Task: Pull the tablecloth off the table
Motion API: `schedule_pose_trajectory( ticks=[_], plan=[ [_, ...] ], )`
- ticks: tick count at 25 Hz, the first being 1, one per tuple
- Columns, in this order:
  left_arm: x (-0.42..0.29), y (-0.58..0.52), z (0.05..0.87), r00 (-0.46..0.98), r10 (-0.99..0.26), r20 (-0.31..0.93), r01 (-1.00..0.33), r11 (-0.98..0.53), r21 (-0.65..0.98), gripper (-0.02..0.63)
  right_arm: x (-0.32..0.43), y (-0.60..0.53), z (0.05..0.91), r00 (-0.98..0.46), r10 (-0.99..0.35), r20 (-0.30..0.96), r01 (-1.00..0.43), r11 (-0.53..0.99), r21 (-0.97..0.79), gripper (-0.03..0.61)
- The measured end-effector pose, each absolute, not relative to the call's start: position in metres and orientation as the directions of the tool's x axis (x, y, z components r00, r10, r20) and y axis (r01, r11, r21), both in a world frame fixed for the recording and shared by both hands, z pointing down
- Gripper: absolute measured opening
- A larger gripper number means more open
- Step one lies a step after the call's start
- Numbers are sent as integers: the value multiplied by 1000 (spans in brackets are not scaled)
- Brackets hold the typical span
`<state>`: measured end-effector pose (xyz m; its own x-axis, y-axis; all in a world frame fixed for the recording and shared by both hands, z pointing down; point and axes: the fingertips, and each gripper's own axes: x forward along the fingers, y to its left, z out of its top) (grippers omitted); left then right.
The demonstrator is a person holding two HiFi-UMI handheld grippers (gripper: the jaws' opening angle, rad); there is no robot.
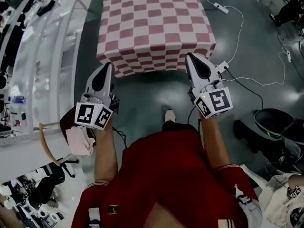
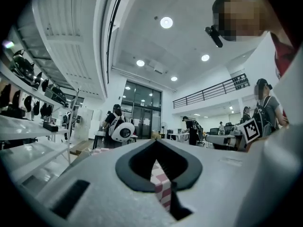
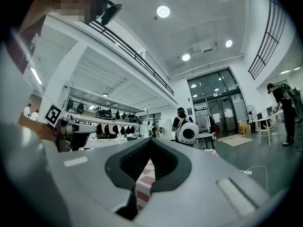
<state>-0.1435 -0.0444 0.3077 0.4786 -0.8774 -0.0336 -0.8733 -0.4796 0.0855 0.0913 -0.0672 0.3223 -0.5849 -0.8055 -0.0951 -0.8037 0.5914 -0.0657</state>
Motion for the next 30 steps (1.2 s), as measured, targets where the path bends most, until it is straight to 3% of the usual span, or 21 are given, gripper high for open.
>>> schedule_pose_trajectory(
  ticks=[11,30],
  plan=[
    [-111,-159,314,447,-895,1,-892,-445,71,5,118,-178,333,-618,-784,-66,-782,621,-51,14],
    [-174,-374,376,539,-841,48,-839,-532,111,5,56,-369,375,-490,-869,66,-871,491,-9,14]
  ],
)
